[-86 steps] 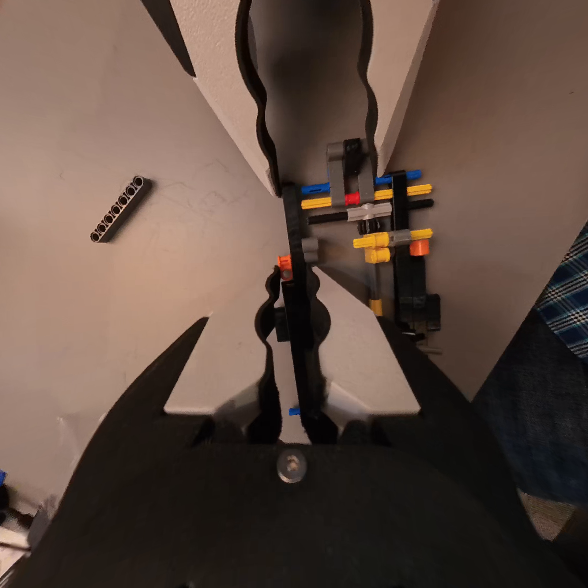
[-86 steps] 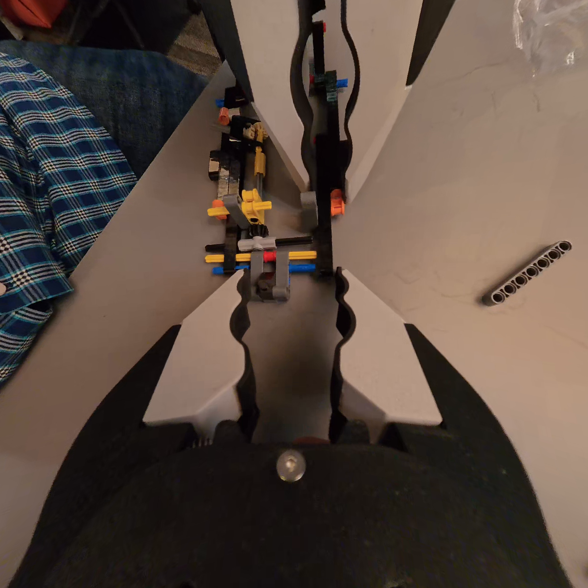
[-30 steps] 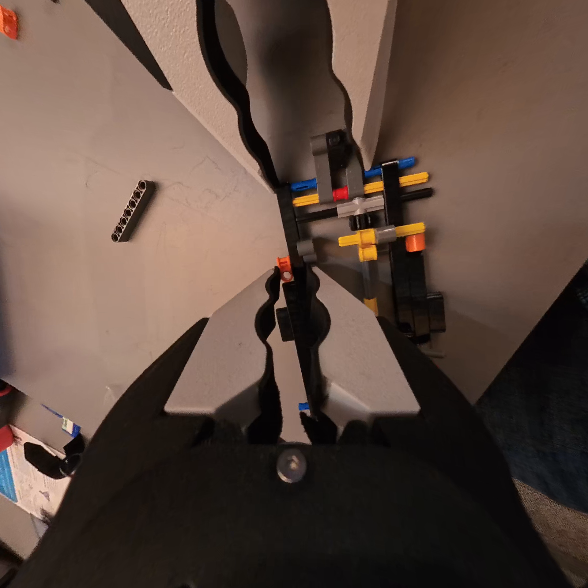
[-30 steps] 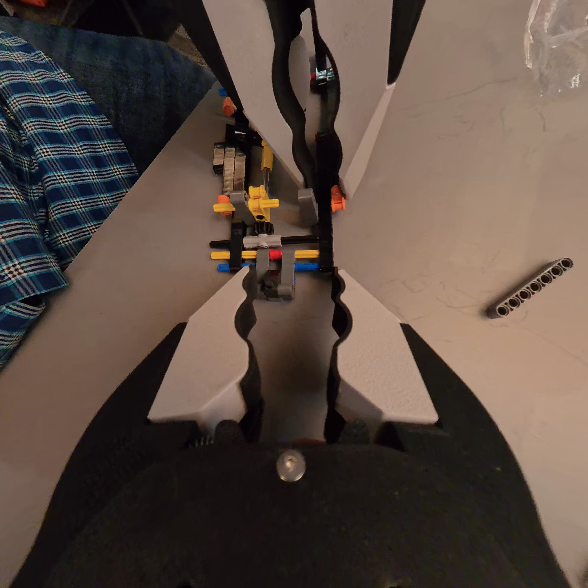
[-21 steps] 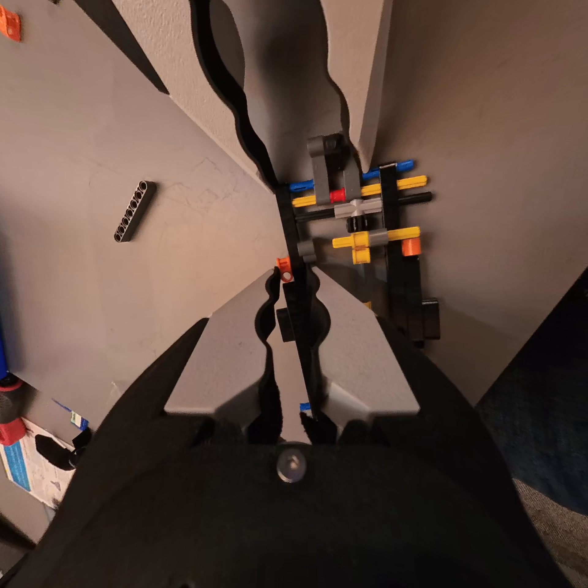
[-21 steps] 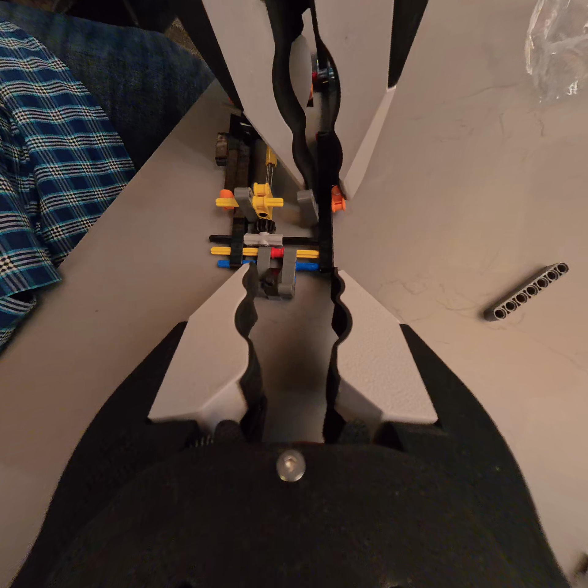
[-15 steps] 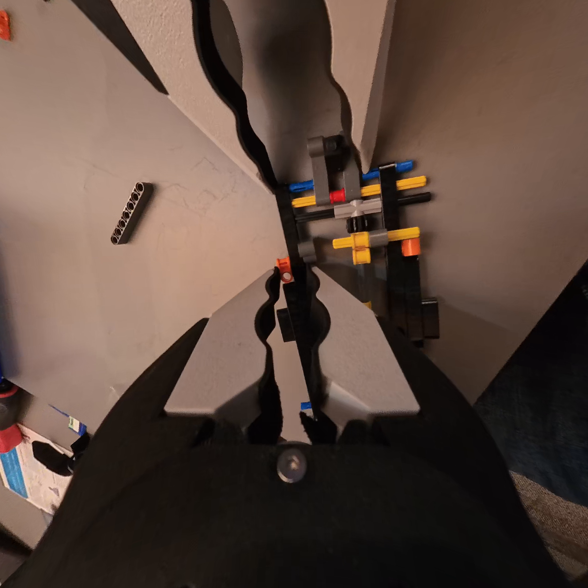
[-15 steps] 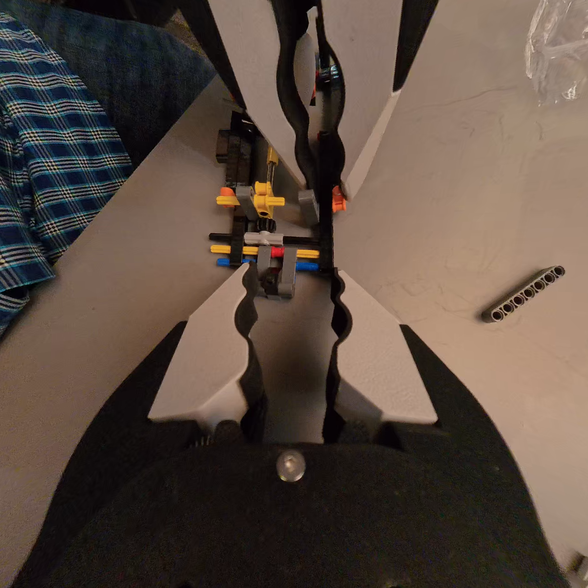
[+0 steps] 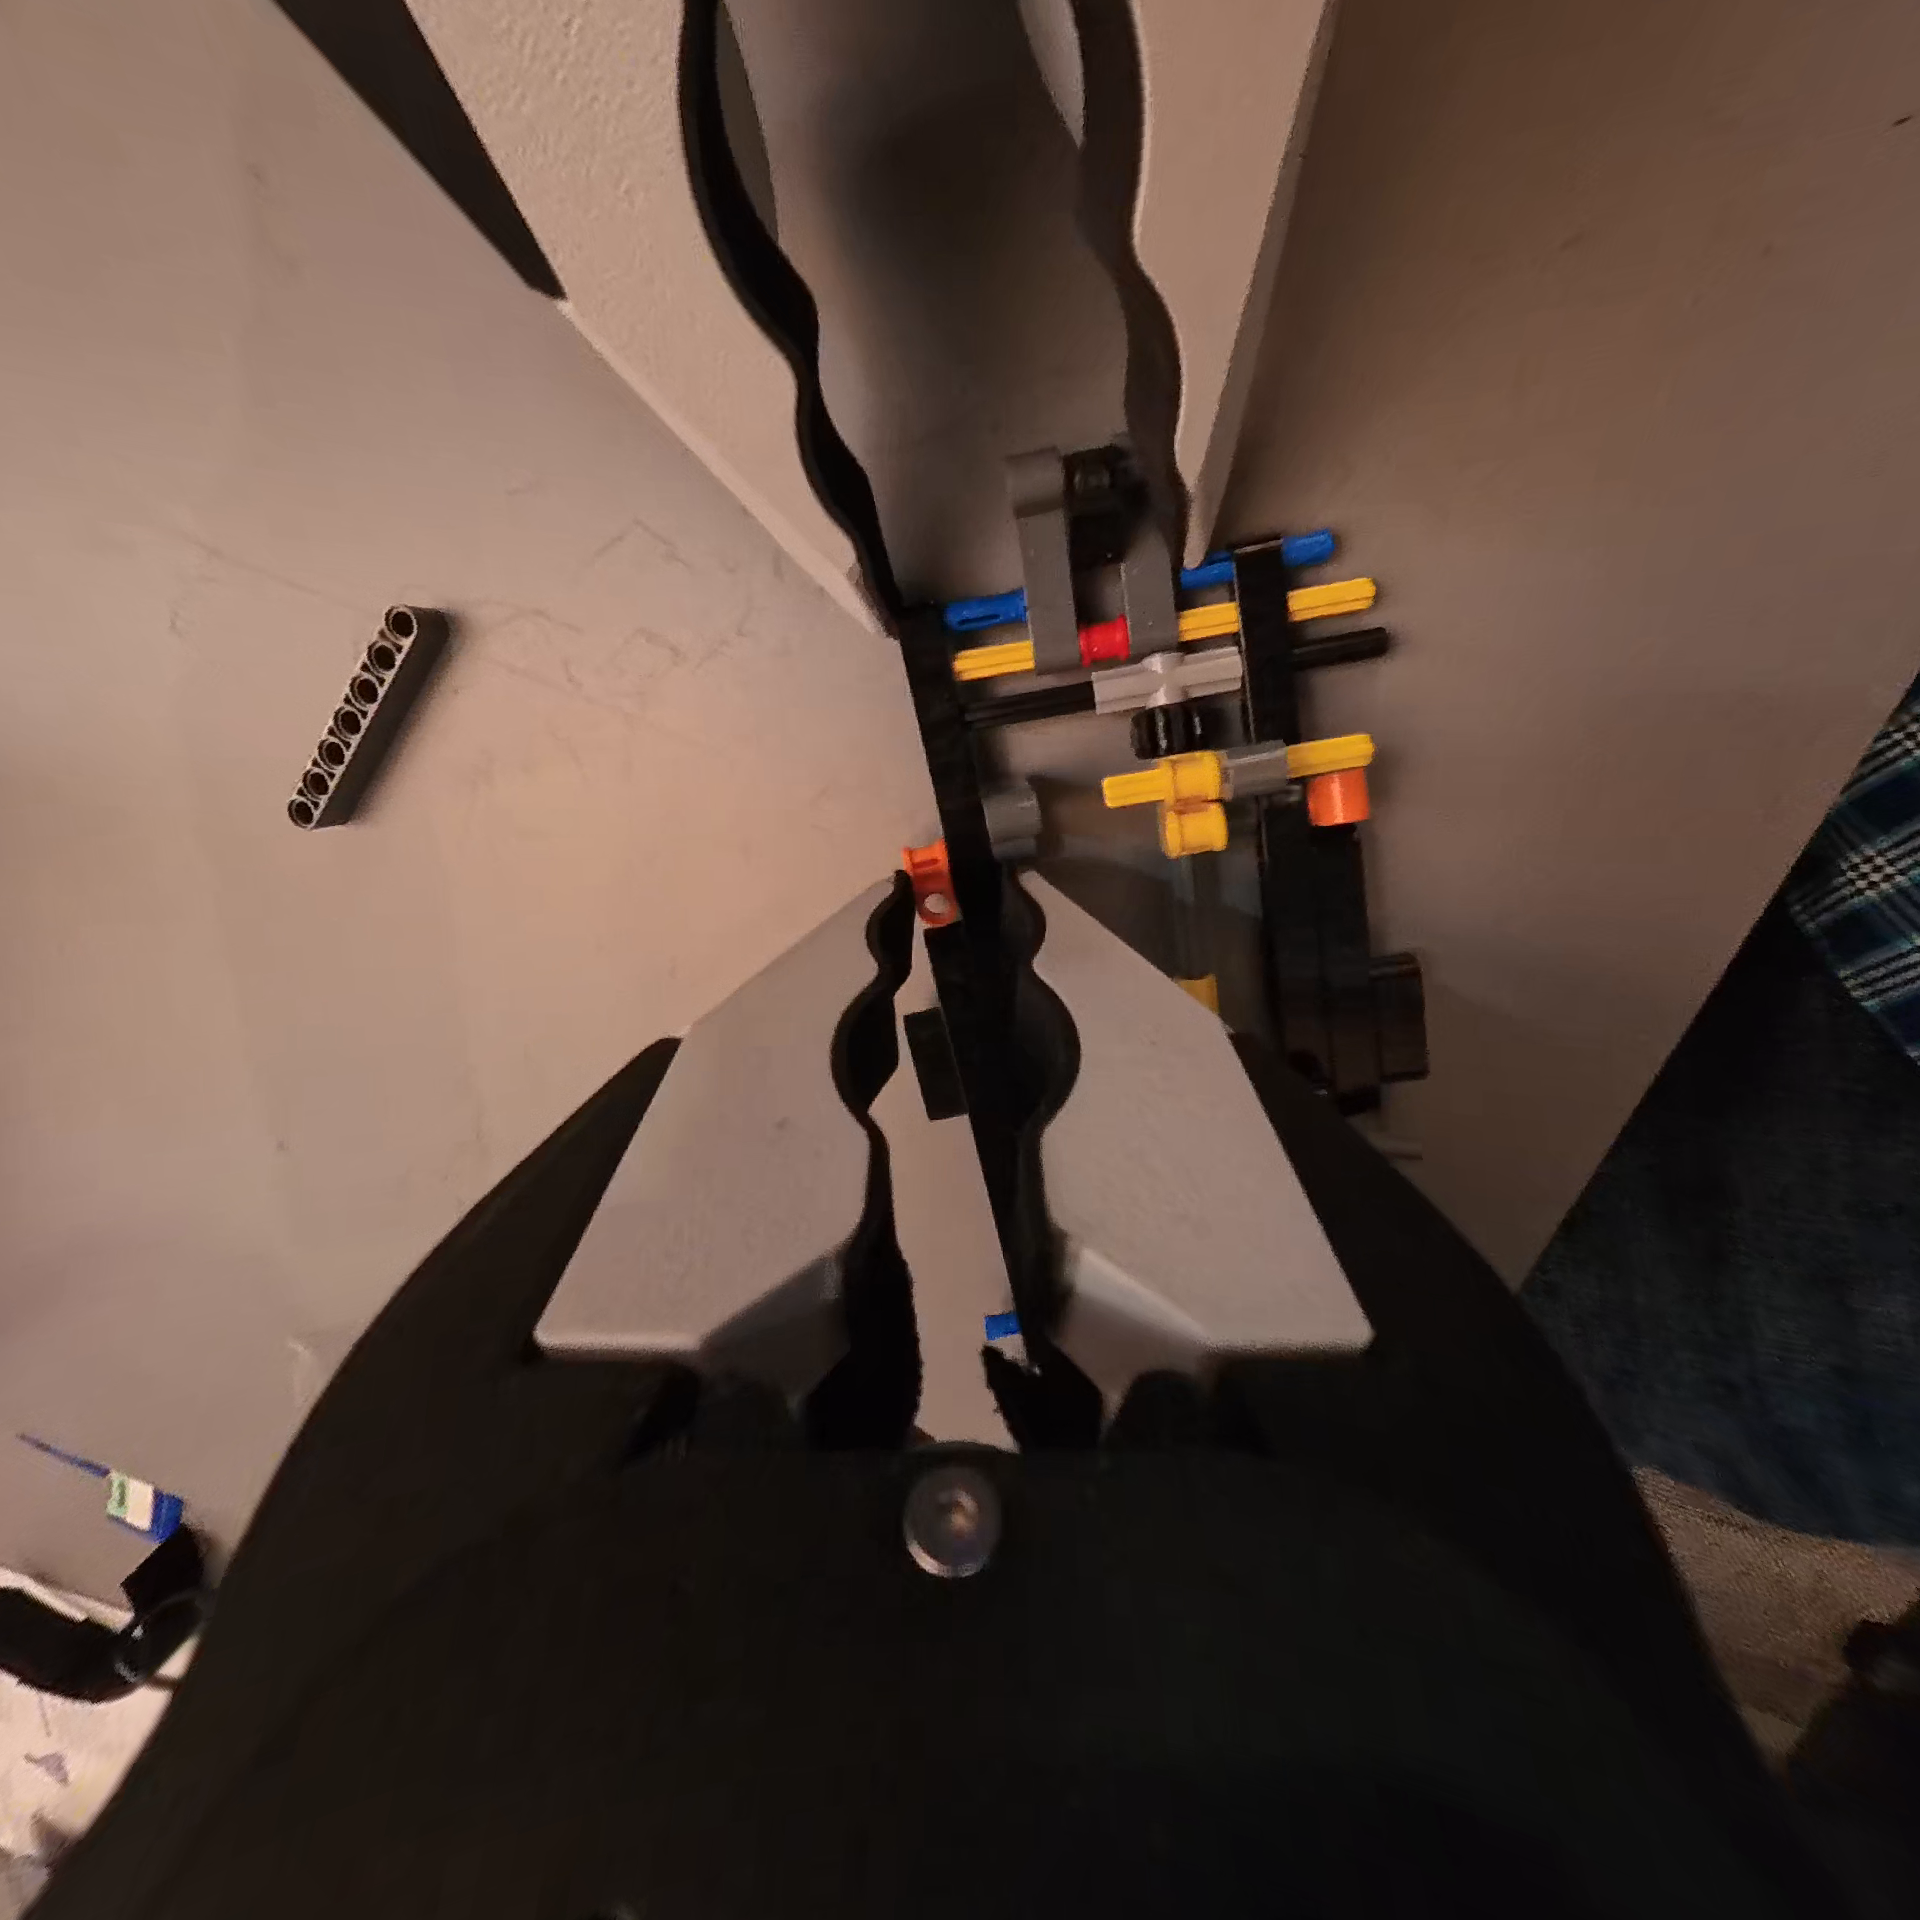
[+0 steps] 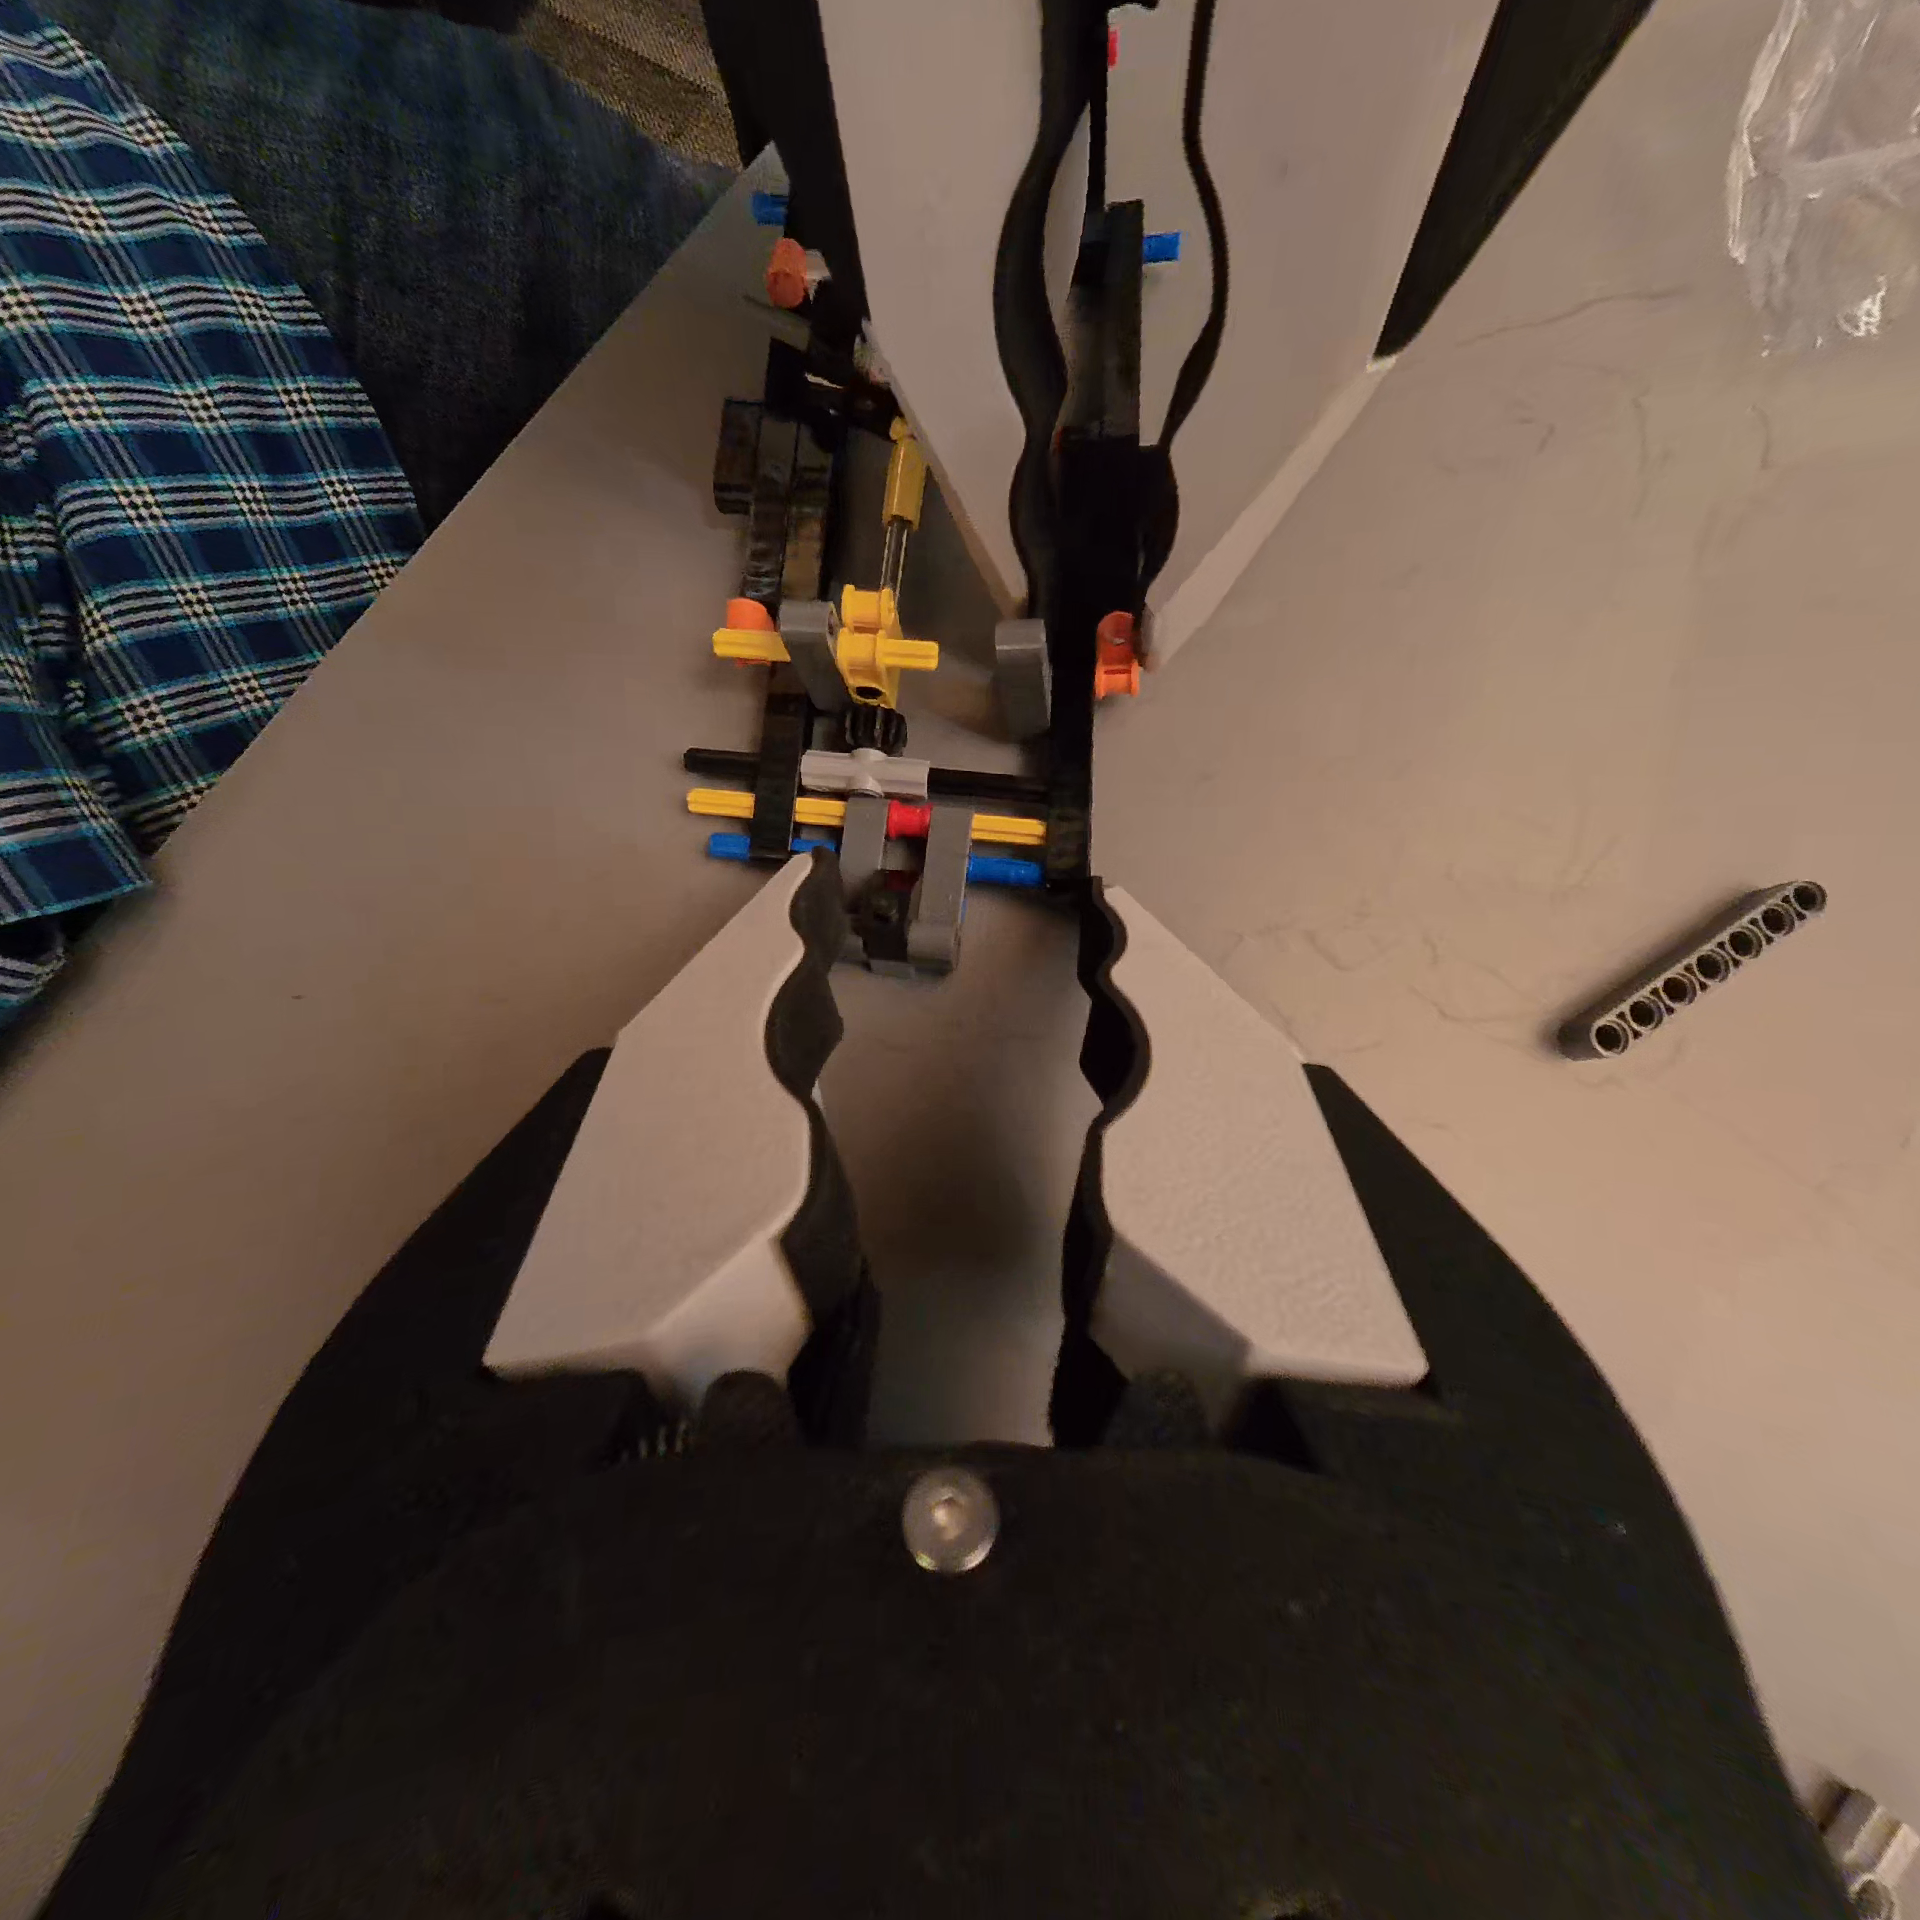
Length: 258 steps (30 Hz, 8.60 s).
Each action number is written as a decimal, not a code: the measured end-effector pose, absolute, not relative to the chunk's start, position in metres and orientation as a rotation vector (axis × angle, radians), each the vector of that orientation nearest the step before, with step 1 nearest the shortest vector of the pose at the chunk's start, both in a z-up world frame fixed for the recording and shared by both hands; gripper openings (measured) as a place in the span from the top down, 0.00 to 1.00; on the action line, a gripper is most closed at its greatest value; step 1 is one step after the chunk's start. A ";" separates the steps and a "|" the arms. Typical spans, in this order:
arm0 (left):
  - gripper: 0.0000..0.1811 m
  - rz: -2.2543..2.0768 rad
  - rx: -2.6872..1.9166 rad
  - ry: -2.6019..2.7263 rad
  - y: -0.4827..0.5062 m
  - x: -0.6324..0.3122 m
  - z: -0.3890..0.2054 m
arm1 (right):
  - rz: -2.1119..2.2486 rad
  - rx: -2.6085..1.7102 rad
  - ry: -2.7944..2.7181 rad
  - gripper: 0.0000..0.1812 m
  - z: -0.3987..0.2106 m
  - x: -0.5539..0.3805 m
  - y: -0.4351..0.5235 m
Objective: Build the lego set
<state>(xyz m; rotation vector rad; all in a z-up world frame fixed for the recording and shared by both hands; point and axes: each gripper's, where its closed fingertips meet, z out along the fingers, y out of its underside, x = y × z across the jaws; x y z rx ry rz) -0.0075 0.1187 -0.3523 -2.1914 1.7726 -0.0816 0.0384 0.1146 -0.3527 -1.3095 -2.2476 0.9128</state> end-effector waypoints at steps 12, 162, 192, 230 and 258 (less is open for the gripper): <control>0.90 -0.260 -2.222 1.747 0.118 -0.012 -0.347 | 0.937 -1.289 -2.251 0.88 -0.352 0.039 0.112; 0.92 0.022 -2.346 1.460 0.116 -0.018 -0.354 | 1.074 -1.154 -2.267 0.62 -0.340 0.034 0.116; 0.92 0.094 -2.326 1.463 0.117 -0.011 -0.353 | 1.038 -1.197 -2.283 0.74 -0.349 0.035 0.116; 0.92 -0.073 -2.422 1.600 0.116 -0.008 -0.355 | 1.052 -1.263 -2.308 0.74 -0.350 0.037 0.113; 0.63 -0.406 -2.469 1.387 0.091 0.009 -0.353 | 1.066 -1.272 -2.305 0.73 -0.350 0.036 0.113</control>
